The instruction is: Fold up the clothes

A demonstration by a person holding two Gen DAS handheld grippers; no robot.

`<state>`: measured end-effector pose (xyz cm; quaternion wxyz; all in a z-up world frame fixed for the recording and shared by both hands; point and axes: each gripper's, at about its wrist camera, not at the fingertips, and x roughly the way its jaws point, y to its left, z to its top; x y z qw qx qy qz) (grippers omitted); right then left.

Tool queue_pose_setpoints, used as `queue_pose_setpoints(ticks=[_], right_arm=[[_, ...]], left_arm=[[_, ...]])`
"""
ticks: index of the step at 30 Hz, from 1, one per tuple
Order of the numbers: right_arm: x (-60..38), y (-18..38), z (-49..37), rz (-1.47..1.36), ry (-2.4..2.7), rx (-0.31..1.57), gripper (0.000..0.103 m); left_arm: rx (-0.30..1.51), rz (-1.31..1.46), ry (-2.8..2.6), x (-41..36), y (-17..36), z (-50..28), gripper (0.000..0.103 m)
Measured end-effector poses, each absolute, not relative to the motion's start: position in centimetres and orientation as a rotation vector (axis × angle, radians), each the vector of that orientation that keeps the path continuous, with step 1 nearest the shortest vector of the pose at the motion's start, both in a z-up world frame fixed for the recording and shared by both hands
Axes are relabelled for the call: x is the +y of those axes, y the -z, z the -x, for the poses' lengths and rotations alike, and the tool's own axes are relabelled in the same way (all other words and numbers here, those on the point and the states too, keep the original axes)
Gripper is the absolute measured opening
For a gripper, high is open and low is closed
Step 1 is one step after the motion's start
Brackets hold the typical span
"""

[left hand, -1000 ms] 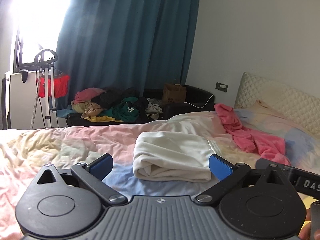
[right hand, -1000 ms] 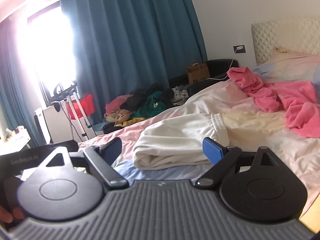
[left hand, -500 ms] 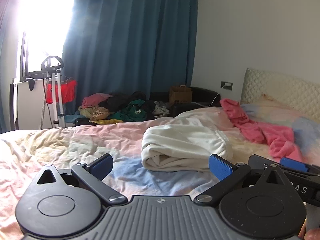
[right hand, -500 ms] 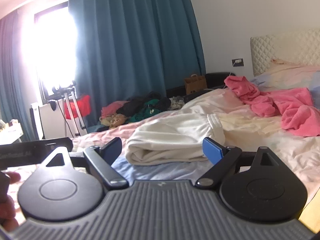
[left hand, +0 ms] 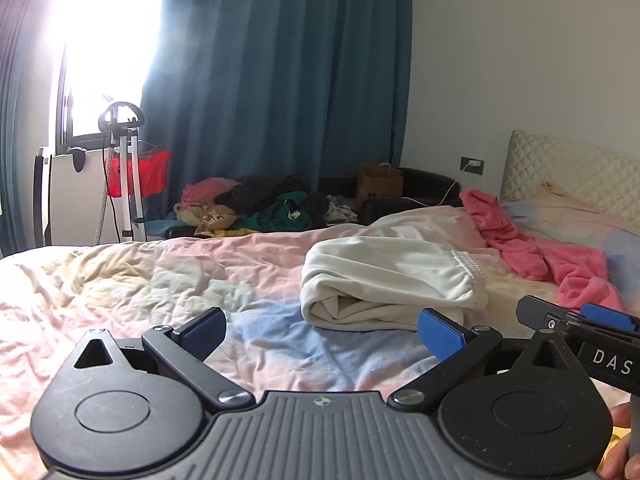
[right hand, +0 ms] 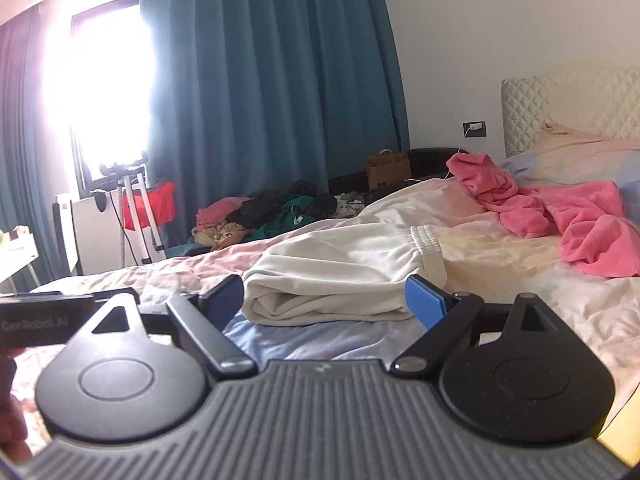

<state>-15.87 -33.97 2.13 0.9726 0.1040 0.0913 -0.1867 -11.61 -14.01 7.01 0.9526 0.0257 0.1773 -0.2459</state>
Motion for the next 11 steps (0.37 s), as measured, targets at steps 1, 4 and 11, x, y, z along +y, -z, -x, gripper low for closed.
queue_pose_setpoints(ticks=[1,4,11], right_arm=[[-33.98,-2.09,15.82,-0.210,0.377,0.187,0.089],[-34.02,-2.00,15.59,-0.215,0.373,0.197,0.089],[-34.21,-1.88,15.49,-0.233,0.366,0.207,0.089]], left_arm=[[0.362,-0.051,0.498,-13.93,-6.97,11.55,0.103],[0.368,-0.047,0.491,-13.67,-6.84,11.34,0.103],[0.371,-0.048,0.487,-13.49,-6.79,11.18,0.103]])
